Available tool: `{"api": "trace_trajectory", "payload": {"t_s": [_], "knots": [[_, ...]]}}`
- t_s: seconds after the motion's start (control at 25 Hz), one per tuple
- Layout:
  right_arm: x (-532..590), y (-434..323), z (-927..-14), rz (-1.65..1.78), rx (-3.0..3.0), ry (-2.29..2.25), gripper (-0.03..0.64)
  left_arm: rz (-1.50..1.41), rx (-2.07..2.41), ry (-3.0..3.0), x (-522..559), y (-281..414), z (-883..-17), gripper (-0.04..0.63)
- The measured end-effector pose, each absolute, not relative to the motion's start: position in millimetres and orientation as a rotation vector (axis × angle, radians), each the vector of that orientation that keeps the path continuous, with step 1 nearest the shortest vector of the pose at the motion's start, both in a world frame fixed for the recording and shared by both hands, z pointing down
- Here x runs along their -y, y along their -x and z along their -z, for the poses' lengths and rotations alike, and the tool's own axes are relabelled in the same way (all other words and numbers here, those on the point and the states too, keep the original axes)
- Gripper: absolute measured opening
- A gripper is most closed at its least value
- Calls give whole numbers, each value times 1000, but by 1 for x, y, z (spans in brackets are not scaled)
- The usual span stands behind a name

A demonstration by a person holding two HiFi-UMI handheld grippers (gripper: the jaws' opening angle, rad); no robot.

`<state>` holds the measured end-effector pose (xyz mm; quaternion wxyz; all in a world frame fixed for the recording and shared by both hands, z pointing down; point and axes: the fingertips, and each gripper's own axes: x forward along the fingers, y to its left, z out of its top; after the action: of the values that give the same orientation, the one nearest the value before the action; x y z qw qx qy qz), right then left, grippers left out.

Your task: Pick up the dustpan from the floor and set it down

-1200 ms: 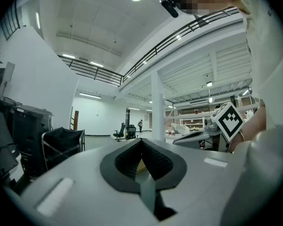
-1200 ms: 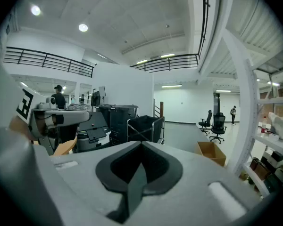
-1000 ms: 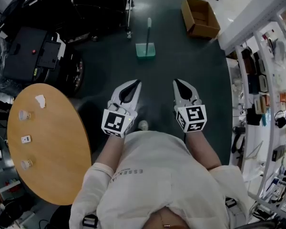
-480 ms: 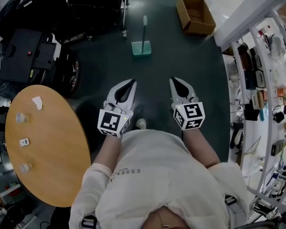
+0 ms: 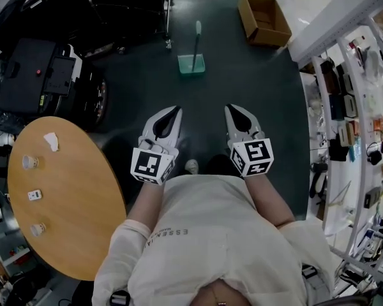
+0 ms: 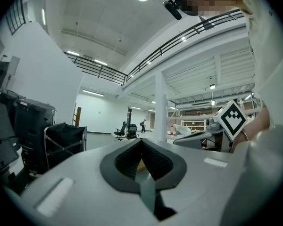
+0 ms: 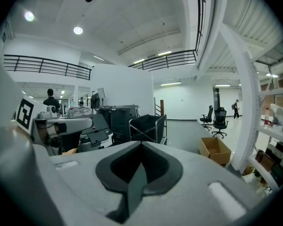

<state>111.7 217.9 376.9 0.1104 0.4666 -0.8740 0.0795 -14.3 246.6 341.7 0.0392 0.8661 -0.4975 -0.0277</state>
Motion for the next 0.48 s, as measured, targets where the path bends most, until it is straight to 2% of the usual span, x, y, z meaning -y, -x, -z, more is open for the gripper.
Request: {"api": "trace_trajectory", "payload": {"t_s": [0.28, 0.48], "knots": [[-185, -123, -403, -317, 2493, -1361, -8, 49, 1505, -2606, -223, 19, -365, 18], [-136, -101, -428, -371, 2493, -1281, -8, 36, 1561, -2530, -178, 44, -385, 18]]}}
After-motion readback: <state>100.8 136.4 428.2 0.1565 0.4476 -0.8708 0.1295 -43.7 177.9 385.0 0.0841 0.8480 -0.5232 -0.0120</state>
